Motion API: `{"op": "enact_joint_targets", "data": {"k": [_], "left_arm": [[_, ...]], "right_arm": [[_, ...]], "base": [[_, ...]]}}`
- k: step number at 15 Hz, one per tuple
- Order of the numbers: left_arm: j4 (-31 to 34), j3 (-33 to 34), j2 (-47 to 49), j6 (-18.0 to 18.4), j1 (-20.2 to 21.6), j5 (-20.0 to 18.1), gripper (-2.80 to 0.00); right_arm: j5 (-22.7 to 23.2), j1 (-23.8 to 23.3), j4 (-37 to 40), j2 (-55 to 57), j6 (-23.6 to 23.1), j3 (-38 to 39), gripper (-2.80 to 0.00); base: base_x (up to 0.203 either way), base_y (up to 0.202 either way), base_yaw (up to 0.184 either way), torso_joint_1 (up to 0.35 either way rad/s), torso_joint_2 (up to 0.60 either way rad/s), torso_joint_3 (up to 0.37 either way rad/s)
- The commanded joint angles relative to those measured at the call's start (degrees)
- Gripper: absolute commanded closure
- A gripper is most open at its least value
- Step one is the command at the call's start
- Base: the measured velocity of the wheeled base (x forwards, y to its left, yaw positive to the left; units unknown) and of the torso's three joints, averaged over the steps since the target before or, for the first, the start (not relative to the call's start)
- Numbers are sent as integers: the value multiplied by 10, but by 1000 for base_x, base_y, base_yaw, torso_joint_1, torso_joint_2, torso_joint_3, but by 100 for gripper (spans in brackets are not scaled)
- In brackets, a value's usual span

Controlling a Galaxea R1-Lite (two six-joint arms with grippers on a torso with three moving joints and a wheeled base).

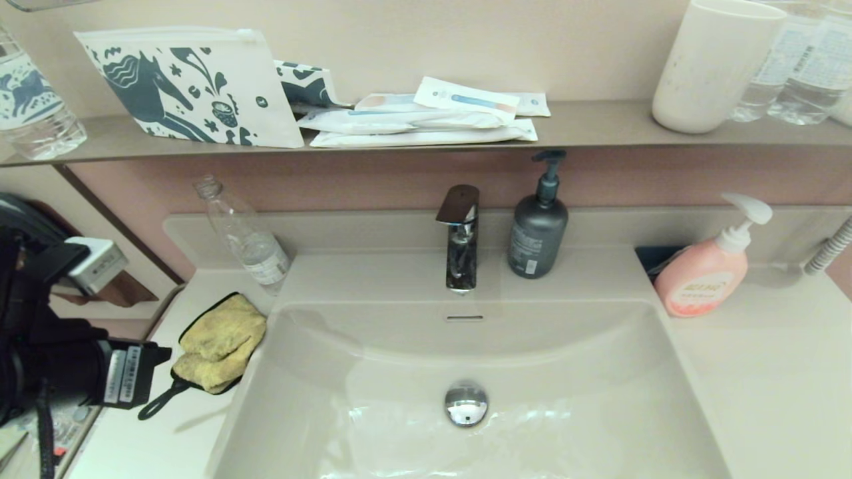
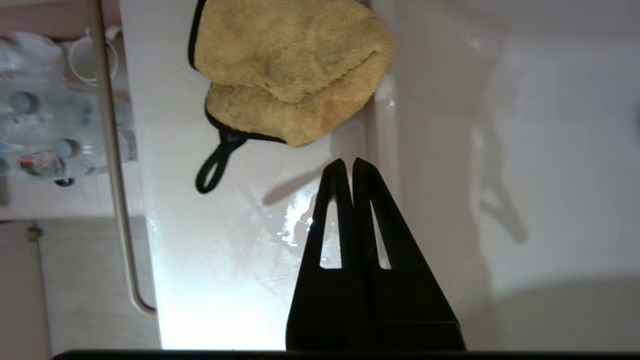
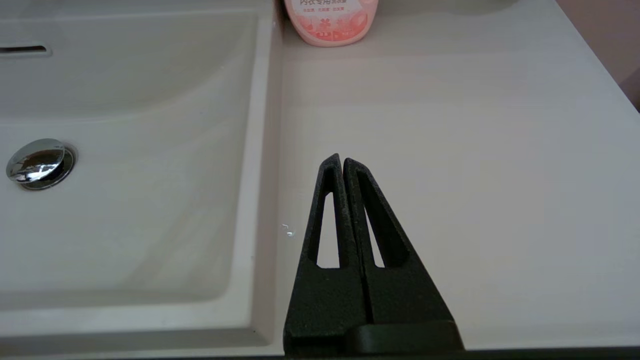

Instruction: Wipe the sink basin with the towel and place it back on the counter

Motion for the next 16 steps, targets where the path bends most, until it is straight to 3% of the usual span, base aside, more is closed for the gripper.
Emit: {"op": "enact_joint_targets", "data": {"k": [1,5,10,16], "left_arm": [[2,4,-20,0,-1,-3,0],[3,38,-114,0,-1,-12,0],[6,113,-321,1,17,-8,0],[11,178,-493,4,98,-12,0]], "right_arm": [[0,0,0,1,0,0,0],[-1,0,0,1,0,0,0],[0,0,0,1,0,0,0],[0,0,0,1,0,0,0]], "base": [[0,0,0,0,0,0],[0,0,0,0,0,0],[0,0,0,0,0,0],[0,0,0,0,0,0]]}}
